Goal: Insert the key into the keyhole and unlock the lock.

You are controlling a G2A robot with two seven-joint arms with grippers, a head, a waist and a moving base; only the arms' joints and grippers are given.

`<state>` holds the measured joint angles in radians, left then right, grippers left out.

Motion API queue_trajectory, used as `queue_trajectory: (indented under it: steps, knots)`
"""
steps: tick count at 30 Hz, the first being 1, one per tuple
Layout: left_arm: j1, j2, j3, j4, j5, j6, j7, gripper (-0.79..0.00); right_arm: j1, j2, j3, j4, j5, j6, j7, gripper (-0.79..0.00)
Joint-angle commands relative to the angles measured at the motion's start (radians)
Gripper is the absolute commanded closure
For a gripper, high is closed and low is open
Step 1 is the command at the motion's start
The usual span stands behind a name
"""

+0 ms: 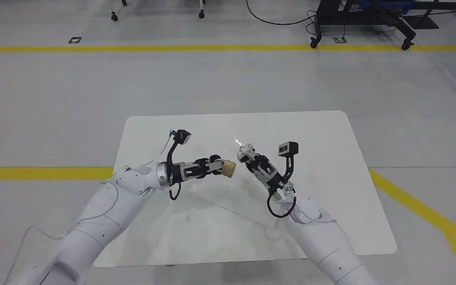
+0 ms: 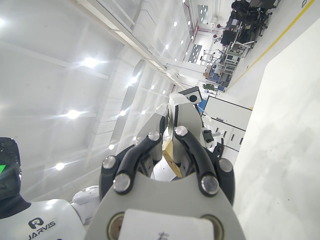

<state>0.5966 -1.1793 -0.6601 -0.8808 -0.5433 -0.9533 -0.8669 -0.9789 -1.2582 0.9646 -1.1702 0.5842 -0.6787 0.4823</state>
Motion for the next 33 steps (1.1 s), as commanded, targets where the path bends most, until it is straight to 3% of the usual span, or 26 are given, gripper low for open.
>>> queue_trajectory:
  steps: [1,10,16,20,25,27,33]
  knots:
    - [-0.003,-0.004,0.003,0.008,0.002,-0.003,0.003,0.000,0.000,-0.003,-0.002,-0.004,0.000,0.005,0.013,0.000]
    - [-0.008,-0.024,0.015,0.039,-0.021,-0.006,0.006,0.000,-0.052,0.002,0.009,-0.110,0.081,0.082,0.196,0.000]
    - [0.017,-0.035,-0.002,0.050,-0.217,0.044,-0.044,0.000,-0.097,0.014,0.069,-0.187,0.141,0.099,0.275,0.000]
    - [0.041,-0.043,-0.048,0.046,-0.484,0.162,-0.162,0.000,-0.129,0.028,0.155,-0.227,0.025,-0.013,0.218,0.000]
    - [0.042,-0.066,-0.116,0.098,-0.750,0.348,-0.348,0.000,-0.174,0.040,0.250,-0.278,-0.266,-0.109,0.077,0.000]
    - [0.029,-0.069,-0.130,0.124,-0.761,0.387,-0.387,0.000,-0.192,0.044,0.289,-0.293,-0.353,-0.106,0.026,0.000]
    - [0.029,-0.069,-0.130,0.124,-0.761,0.387,-0.387,0.000,-0.195,0.045,0.293,-0.295,-0.358,-0.101,0.021,0.000]
